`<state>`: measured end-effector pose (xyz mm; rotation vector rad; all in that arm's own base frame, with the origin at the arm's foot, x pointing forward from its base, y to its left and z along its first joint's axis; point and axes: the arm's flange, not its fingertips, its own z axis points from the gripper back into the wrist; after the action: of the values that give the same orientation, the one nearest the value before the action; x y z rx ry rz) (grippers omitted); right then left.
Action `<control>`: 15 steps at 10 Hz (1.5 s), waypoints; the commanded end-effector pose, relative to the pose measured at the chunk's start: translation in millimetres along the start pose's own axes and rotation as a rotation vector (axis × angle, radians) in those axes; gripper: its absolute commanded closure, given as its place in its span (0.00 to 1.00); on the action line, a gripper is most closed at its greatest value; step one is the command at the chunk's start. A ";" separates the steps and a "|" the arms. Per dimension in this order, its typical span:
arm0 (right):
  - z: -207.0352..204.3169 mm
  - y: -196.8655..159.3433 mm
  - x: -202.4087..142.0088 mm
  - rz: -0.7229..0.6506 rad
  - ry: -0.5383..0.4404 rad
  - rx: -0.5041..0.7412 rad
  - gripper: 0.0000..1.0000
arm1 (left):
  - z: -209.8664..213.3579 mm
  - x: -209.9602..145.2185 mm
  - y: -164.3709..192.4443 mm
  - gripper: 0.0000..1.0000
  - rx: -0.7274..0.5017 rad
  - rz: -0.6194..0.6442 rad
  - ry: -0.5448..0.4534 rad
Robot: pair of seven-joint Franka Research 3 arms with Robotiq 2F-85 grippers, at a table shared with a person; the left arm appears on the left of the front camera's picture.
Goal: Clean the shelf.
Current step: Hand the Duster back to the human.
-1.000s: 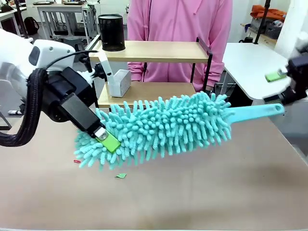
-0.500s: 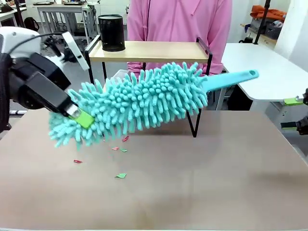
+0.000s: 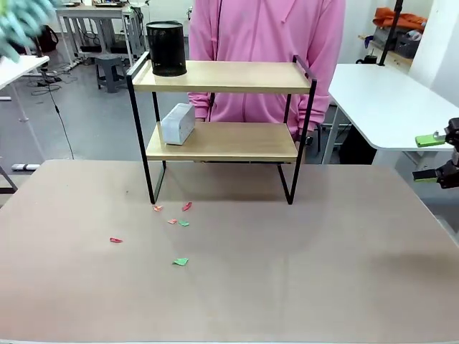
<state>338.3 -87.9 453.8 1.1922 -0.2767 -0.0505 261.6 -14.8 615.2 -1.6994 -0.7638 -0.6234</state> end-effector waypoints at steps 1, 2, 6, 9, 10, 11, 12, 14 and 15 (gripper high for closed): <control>1.1 0.6 0.2 -0.006 0.003 0.009 0.00 | 40.3 -24.3 16.6 1.00 0.072 -0.029 -0.253; 1.1 0.6 0.2 -0.006 0.003 0.009 0.00 | 66.5 -27.3 29.0 1.00 0.168 0.009 -0.349; 1.1 0.6 0.2 -0.006 0.003 0.009 0.00 | 128.1 -42.7 97.4 1.00 0.257 0.594 -0.468; 1.1 0.6 0.2 -0.006 0.003 0.009 0.00 | 138.2 -44.7 139.2 1.00 0.442 0.772 -0.520; 1.1 0.6 0.2 -0.006 0.003 0.009 0.00 | 157.9 -27.9 141.1 1.00 0.353 0.666 -0.482; 1.1 0.6 0.2 -0.006 0.003 0.009 0.00 | 157.9 -27.9 141.1 1.00 0.353 0.666 -0.482; 1.1 0.6 0.2 -0.006 0.003 0.009 0.00 | 157.9 -27.9 141.1 1.00 0.353 0.666 -0.482; 1.1 0.6 0.2 -0.006 0.003 0.009 0.00 | 157.9 -27.9 141.1 1.00 0.353 0.666 -0.482; 1.1 0.6 0.2 -0.006 0.003 0.009 0.00 | 157.9 -27.9 141.1 1.00 0.353 0.666 -0.482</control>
<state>338.7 -88.6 452.3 1.1936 -0.2739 -0.0543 356.8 108.8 466.8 -1.6383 -0.5245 0.4063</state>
